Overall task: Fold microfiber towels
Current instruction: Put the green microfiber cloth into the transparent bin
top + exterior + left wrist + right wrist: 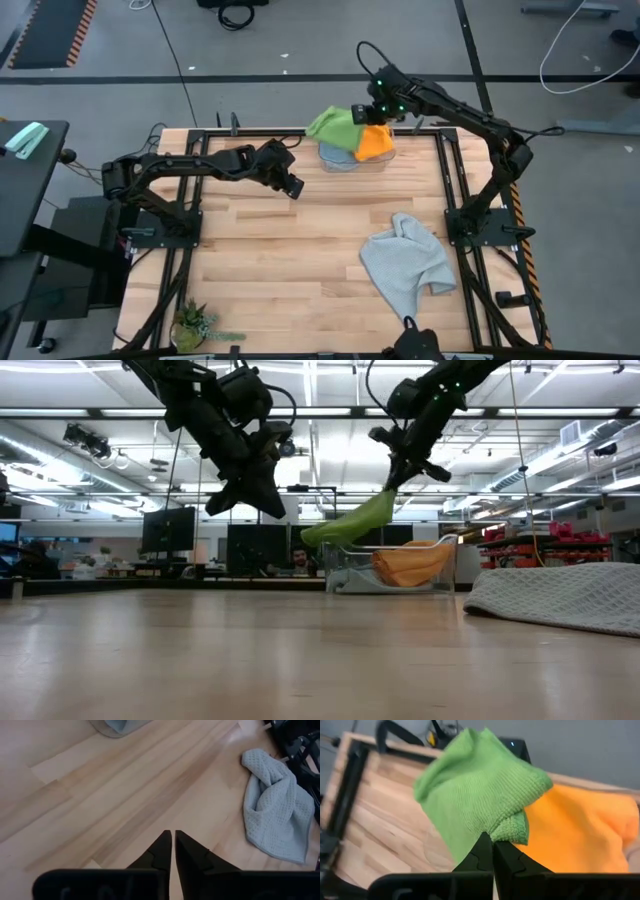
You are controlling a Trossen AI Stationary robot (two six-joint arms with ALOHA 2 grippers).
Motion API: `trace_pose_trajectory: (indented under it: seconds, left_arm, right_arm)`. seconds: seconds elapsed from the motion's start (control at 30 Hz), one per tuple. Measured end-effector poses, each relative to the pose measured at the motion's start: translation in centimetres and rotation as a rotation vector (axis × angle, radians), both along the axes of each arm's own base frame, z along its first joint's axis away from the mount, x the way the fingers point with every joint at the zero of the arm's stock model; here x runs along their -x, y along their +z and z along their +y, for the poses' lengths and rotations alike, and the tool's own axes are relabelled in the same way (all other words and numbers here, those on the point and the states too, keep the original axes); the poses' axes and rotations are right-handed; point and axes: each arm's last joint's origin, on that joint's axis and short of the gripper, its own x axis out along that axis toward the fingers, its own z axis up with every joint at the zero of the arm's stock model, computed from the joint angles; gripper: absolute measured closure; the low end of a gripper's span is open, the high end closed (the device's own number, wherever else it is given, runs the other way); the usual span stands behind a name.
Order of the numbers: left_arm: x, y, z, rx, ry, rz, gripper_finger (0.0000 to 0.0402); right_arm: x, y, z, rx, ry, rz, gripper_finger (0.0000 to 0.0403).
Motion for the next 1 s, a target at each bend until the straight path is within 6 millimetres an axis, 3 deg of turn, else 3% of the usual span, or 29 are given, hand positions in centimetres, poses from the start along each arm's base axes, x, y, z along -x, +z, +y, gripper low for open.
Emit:
trace_pose_trajectory:
  seconds: [0.13,0.5,1.0]
  left_arm:
    - [-0.1,0.1,0.0,-0.005,0.000,-0.015,0.0366]
    - [-0.2,0.2,0.3,0.003,0.022,-0.036,0.0377]
    - [-0.6,0.8,0.8,0.012,0.069,-0.121,0.0366]
  right_arm:
    - [0.3,-0.4,0.3,-0.032,0.010,0.047,0.0403]
    - [2.0,-4.5,0.2,-0.146,-0.038,0.184,0.0403]
    - [5.8,-7.2,-2.3,-0.136,-0.148,0.291,0.0402]
